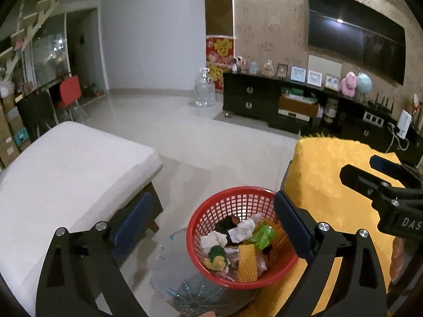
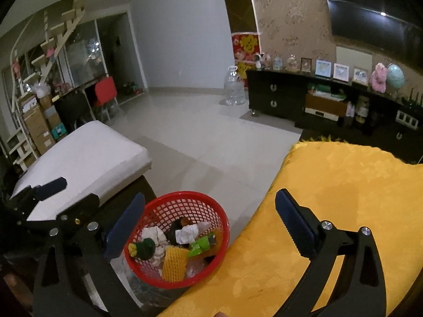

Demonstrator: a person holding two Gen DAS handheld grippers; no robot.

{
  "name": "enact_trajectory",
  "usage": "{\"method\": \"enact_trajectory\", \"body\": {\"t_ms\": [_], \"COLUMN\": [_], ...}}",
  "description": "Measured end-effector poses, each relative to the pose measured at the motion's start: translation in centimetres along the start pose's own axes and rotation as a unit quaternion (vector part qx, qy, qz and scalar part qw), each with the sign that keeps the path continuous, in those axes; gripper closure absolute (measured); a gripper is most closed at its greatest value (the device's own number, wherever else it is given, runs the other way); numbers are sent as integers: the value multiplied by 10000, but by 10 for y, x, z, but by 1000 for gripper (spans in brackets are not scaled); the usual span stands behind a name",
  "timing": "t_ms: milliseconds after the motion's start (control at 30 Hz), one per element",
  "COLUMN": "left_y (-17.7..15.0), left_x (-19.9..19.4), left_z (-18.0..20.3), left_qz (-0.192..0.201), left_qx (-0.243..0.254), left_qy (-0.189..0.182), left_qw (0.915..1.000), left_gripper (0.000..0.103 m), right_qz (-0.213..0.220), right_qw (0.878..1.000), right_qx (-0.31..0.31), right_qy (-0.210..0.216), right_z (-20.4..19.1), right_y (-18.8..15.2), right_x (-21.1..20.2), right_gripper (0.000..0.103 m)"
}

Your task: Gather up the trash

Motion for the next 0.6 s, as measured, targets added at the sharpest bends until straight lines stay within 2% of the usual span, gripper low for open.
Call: {"method": "enact_trajectory", "body": {"t_ms": [267, 600], "left_y": [3, -4], "left_x": [-32, -54], "left_z": [-1, 3], "left_qz": [434, 550], "left_qx": [168, 148], "left_qy": [343, 266], "left_qw": [9983, 9980], "left_gripper": [12, 12], "right_qz": [271, 352], "right_qw": [9996, 9992], "right_qx": [47, 165], "right_qy": [-111, -105], "right_z": [-4, -3], "right_y": [-7, -21], "right_x": [-32, -54], "right_gripper": [7, 7]}}
Point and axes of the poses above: each gripper's, at about its wrist camera, not at the fingertips, and x roughly the way its jaws point, z to its right, y to its top, the point moved 1 cm from there along x, roughly the way its jaws point, and after that the axes turned 7 degrees about x, right-handed, at the moved point
